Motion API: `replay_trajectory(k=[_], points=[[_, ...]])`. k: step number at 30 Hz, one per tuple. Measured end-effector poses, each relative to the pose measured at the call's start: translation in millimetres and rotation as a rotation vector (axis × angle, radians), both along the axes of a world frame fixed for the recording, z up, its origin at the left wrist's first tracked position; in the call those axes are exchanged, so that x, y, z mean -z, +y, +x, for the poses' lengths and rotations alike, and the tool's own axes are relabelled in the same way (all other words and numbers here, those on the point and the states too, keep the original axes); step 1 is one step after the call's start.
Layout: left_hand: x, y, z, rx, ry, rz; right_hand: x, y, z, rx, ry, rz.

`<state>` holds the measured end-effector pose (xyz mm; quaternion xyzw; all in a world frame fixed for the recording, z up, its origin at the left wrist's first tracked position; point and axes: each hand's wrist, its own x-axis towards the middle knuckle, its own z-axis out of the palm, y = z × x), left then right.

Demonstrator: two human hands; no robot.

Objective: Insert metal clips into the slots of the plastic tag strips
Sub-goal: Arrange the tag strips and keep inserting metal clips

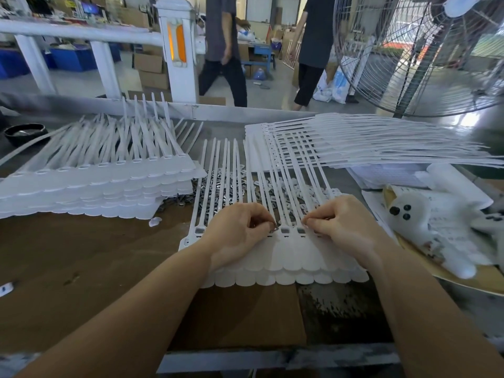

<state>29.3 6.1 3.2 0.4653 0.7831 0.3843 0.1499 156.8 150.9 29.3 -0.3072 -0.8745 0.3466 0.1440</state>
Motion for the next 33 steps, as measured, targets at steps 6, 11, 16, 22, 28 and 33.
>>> replay_trajectory(k=[6,11,16,22,28,33], points=[[-7.8,3.1,0.8,-0.009,-0.162,0.093,0.3,-16.2,-3.0,-0.104,0.202,0.056],[-16.3,5.5,1.2,-0.064,-0.277,0.159,-0.2,-31.7,-7.7,-0.223,0.355,0.036],[-18.4,6.6,4.4,-0.073,-0.372,0.134,3.5,-30.9,-7.5,-0.236,0.419,0.054],[-18.9,9.1,9.5,-0.067,-0.399,0.137,8.5,-29.0,-3.1,-0.224,0.384,0.084],[-21.6,9.6,12.4,-0.035,-0.381,0.128,8.7,-30.3,-1.7,-0.240,0.339,0.239],[-16.9,9.0,15.4,-0.034,-0.279,0.115,11.1,-23.1,-1.2,-0.132,0.350,0.195]])
